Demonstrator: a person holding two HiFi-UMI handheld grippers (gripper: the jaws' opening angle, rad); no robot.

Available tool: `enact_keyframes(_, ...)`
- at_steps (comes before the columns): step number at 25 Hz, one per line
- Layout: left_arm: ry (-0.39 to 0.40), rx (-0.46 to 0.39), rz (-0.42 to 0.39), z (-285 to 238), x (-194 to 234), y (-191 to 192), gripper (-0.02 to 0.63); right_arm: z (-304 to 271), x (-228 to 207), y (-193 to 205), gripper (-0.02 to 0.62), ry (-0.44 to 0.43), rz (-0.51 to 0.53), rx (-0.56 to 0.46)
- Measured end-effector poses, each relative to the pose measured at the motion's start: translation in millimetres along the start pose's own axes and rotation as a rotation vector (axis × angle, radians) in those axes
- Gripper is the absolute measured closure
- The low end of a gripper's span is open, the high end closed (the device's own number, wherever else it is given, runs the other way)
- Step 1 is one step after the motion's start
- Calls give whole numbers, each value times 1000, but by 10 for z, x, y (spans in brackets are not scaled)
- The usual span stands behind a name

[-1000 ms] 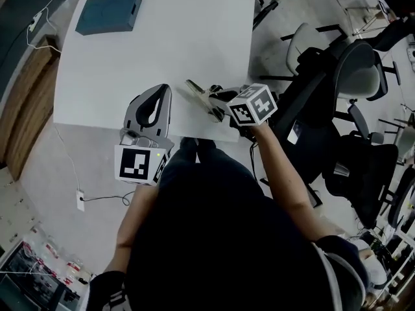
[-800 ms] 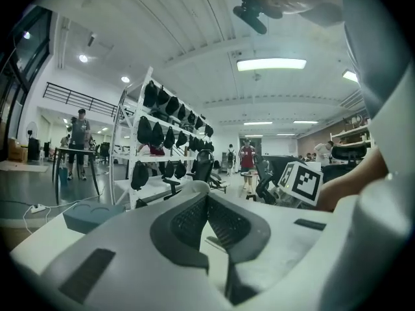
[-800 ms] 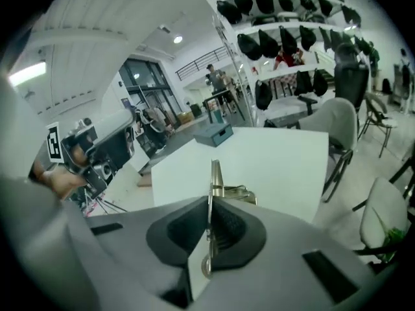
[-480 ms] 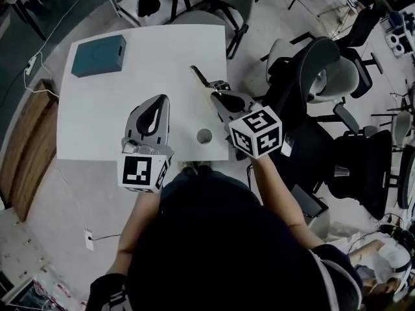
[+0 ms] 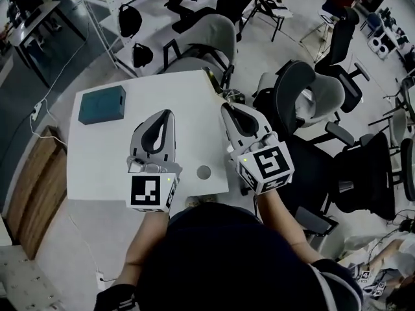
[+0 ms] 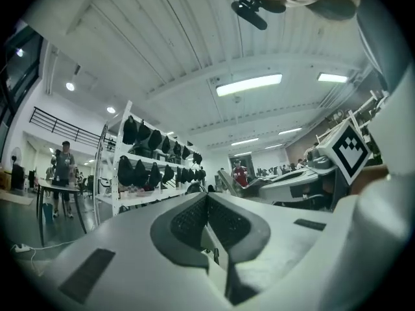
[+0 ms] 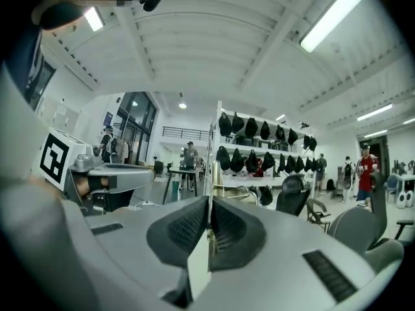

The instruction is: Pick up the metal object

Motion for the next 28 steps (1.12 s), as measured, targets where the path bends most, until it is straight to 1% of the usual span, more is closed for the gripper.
enact_keyframes(3,-5,-33,7,-46,-28,-169,583,106,-37,-225,568,51,39,-76)
enact_keyframes(5,-6,-29,-1,-60,-38,-215,583,162,-44,-347,567,83,65,-124)
enact_keyframes(7,-4,-33,-6,-75,-55,-263,583,209,-47,-454,568,115,120,-170)
enact_keyframes(9,-2,-37,-7,-85,-67,-297,583,245,-45,-525,567,141,169,-202)
enact_keyframes(12,-1,-40,-4,-94,-86,-315,583,278,-38,-574,566,167,193,-234)
enact_keyframes(21,-3,-37,-7,-113,-122,-307,583,289,-81,-573,566,169,193,-254)
enact_keyframes(25,-3,-31,-9,-107,-159,-282,583,303,-86,-538,566,166,206,-241)
enact_keyframes(28,-3,-27,-10,-110,-176,-279,583,305,-98,-516,568,157,194,-241)
Point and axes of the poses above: the fingertips, and each gripper's own axes: z backward along the fingers, x to its left, y out of its underside, the point moved 5 cm from there along z, backward along the fingers, and after that the axes turned 11 degrees about -y, right-handed, at the moved point
